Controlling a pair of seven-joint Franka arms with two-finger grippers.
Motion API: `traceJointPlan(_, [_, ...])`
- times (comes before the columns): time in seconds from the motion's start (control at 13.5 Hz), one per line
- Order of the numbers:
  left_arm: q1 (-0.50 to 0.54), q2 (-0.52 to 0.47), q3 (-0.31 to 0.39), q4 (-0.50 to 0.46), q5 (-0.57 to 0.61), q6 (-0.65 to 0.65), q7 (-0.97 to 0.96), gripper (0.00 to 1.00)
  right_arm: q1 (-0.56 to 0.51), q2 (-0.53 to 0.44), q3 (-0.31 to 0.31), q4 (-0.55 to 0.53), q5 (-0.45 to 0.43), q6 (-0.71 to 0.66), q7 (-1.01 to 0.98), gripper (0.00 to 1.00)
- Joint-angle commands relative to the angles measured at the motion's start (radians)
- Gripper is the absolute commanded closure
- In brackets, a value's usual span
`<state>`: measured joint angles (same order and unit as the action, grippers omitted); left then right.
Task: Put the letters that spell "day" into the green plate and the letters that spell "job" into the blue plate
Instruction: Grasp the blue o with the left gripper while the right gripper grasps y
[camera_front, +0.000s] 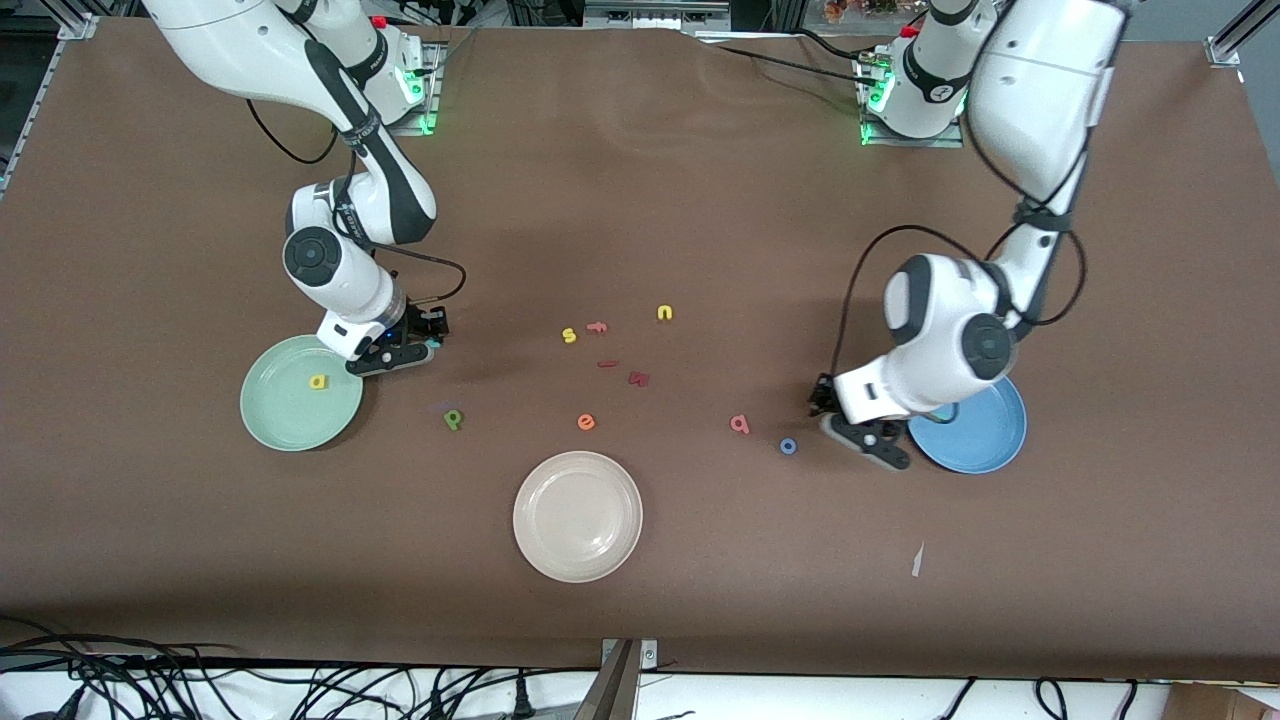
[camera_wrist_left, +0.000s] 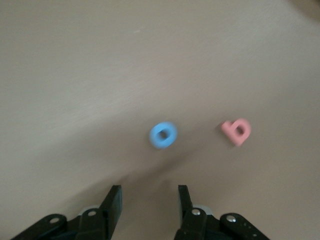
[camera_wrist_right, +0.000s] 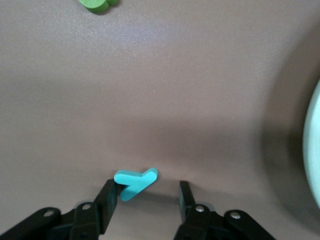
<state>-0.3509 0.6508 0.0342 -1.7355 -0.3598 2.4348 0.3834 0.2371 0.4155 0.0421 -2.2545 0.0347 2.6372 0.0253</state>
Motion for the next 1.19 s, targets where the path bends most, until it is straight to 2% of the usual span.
traceJointPlan(0.0, [-0.083,0.09,0.075,0.106,-0.025,0.001,-0.037,0.47,-0.002,0.019,0.009,-0.005,0.01,0.033,0.001,0.52])
traceJointPlan(0.3, [-0.123,0.148,0.105,0.174,-0.024,0.004,-0.04,0.48,-0.002,0.023,0.009,-0.007,0.01,0.046,0.016,0.55])
traceJointPlan(0.82, [-0.138,0.19,0.107,0.172,-0.021,0.082,-0.038,0.49,-0.002,0.025,0.009,-0.007,0.01,0.047,0.028,0.67])
traceJointPlan(0.97, [-0.137,0.19,0.107,0.172,-0.004,0.082,-0.037,0.62,-0.002,0.025,0.009,-0.007,0.01,0.046,0.028,0.69])
traceJointPlan(1.11, [-0.135,0.188,0.107,0.171,0.009,0.082,-0.035,0.82,-0.002,0.025,0.009,-0.007,0.01,0.046,0.028,0.72])
